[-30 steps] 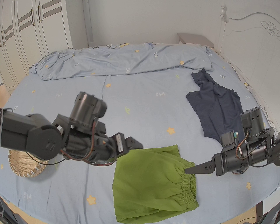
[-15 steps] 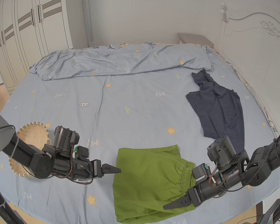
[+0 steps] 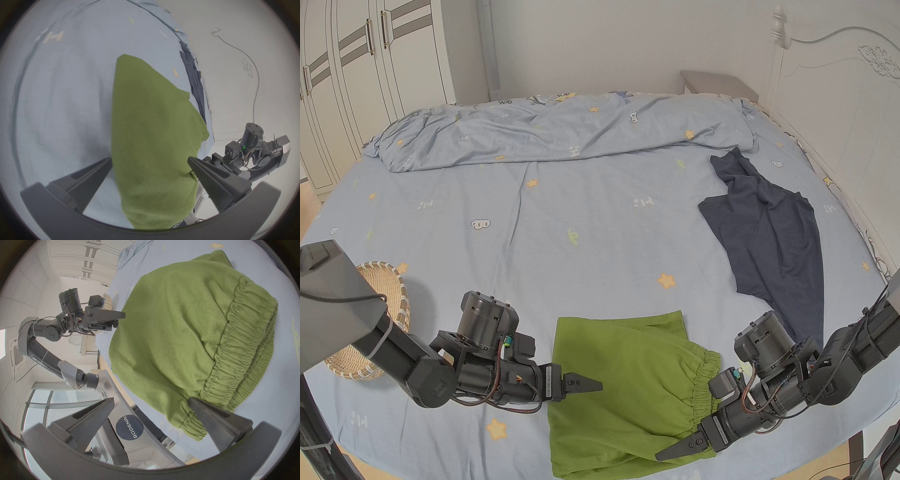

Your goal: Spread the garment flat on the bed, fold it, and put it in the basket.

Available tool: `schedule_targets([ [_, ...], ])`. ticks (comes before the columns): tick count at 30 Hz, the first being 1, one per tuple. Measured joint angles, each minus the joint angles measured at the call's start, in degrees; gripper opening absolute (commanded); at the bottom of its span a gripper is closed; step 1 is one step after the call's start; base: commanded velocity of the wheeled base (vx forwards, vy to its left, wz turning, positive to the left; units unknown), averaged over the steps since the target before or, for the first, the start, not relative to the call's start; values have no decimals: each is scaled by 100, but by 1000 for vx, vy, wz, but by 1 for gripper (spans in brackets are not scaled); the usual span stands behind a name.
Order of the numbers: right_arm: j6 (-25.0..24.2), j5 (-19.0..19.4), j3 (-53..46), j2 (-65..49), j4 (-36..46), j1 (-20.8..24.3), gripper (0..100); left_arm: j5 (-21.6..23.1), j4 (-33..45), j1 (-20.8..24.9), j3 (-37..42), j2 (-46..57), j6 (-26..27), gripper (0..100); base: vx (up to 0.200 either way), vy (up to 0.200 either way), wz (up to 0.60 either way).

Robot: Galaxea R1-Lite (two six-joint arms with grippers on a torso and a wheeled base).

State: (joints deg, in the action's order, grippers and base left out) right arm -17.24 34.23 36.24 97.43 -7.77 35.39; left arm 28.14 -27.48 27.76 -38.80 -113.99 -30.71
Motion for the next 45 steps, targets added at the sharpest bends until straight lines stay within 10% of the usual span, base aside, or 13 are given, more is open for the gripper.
schedule_targets([
  [12, 5, 9, -30, 21, 0, -96, 100, -39, -758, 429, -4, -340, -356, 100, 0, 0, 0],
  [13, 2, 6, -30, 21, -2, -96, 100, -46, -822, 477, -4, -373, -372, 0, 0, 0, 0],
  [30, -79, -27, 157, -444, 33, -367, 100, -94, -811, 440, 118, 219, -783, 0, 0, 0, 0],
  [45, 463, 26, 1937, -1308, 1808, -2369, 100, -55, -301, -274, 165, 1642, -675, 0, 0, 0, 0],
])
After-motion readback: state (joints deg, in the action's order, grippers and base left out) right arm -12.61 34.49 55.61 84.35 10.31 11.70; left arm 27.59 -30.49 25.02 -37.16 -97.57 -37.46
